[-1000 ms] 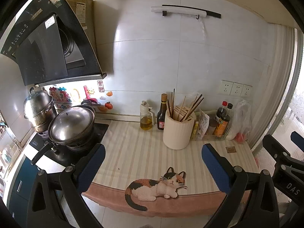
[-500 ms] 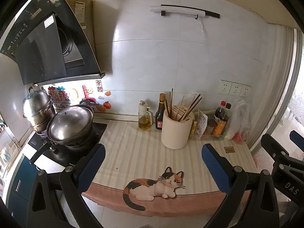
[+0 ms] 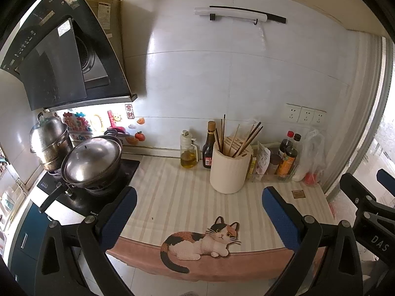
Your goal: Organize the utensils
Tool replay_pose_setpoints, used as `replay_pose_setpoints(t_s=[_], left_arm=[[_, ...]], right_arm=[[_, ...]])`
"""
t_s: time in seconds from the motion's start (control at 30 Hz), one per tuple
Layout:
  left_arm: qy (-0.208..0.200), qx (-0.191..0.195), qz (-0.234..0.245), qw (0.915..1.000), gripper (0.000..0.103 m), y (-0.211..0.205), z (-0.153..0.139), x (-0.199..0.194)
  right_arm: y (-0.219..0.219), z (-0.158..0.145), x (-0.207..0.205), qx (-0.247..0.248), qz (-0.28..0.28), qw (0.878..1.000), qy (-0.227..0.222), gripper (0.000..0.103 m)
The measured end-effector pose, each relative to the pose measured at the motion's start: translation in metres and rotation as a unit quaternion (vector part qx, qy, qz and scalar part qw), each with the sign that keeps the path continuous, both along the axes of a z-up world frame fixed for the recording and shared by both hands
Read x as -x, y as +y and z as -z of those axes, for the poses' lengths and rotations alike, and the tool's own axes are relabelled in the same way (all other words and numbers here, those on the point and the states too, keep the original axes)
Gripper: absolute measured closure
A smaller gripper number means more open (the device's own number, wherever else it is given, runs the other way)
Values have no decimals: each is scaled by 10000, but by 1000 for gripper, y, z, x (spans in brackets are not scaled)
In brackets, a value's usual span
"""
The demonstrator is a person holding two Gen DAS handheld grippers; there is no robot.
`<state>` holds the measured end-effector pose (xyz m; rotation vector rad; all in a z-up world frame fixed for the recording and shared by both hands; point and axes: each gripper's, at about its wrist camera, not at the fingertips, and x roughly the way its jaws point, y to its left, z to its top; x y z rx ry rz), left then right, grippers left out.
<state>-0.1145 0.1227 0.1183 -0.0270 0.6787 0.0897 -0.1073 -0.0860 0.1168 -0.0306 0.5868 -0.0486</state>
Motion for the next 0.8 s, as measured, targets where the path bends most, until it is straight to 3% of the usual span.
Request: replay_pose_setpoints(t_s=[0.8], left_arm=[[33,16,13,10000,0,3,-6,-4]], right_arm=[[2,0,-4,28,-12,10000,13,0]])
